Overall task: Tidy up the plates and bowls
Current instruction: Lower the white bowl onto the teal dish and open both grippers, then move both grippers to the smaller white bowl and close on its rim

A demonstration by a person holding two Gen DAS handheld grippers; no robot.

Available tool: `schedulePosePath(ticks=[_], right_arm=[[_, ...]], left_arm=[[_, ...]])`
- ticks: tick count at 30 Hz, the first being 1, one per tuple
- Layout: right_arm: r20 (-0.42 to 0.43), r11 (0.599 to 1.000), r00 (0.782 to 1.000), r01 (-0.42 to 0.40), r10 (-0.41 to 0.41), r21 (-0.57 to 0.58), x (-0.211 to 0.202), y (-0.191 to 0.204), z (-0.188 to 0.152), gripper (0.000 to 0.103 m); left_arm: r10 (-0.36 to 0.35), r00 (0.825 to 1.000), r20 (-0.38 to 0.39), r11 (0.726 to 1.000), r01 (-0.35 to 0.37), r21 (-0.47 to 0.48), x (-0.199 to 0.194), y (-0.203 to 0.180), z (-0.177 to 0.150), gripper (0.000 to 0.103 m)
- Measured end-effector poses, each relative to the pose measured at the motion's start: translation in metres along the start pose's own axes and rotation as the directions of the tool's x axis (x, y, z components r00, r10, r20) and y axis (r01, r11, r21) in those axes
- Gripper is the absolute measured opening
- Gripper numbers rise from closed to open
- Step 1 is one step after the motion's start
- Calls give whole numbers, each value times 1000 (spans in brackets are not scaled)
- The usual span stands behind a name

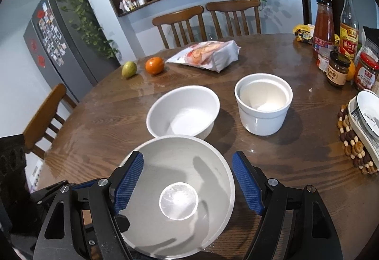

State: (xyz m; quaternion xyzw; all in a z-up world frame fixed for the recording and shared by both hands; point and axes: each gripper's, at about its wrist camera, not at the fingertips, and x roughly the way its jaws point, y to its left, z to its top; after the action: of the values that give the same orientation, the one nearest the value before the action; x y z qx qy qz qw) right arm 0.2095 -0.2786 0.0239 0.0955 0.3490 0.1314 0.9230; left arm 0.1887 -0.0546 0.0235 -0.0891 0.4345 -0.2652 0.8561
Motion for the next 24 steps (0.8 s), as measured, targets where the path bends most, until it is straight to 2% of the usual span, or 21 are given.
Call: schedulePosePath(ticks=[2,6,9,13,15,17,19,20,22,24], right_arm=[[10,1000,1000,-17,17,21,-4,-4,1,91],[57,997,996,-72,70,31,-25,-5,9,92],[61,997,995,-78,77,8,-42,0,26,94],[72,997,996,-56,60,-49,-76,16,61,94],[93,993,990,-103,109,-59,-93,22,84,95],[106,992,986,-122,126,-43,-103,25,105,96],[122,994,987,-102,105,-32,-106,30,125,97],[144,995,985,-94,98,-36,-105,32,135,97],[165,995,981,-97,101,-30,-94,32,146,97],[150,993,982,-119,116,10,-76,25,146,98]], left_arm=[[22,1000,6,999,-22,-25,-4,4,5,86],[113,993,30,993,-111,-50,-20,4,24,86],[225,971,77,974,-224,-22,-41,-5,48,86],[272,952,137,962,-270,-39,-62,-8,87,86],[295,942,159,955,-290,-56,-69,-7,107,86],[318,924,214,948,-315,-48,-75,-10,129,87],[347,904,250,937,-345,-56,-74,-9,139,95],[359,897,257,933,-356,-61,-70,-8,142,96],[353,901,253,935,-346,-73,-55,-1,144,96],[333,921,202,943,-323,-83,-30,8,142,95]])
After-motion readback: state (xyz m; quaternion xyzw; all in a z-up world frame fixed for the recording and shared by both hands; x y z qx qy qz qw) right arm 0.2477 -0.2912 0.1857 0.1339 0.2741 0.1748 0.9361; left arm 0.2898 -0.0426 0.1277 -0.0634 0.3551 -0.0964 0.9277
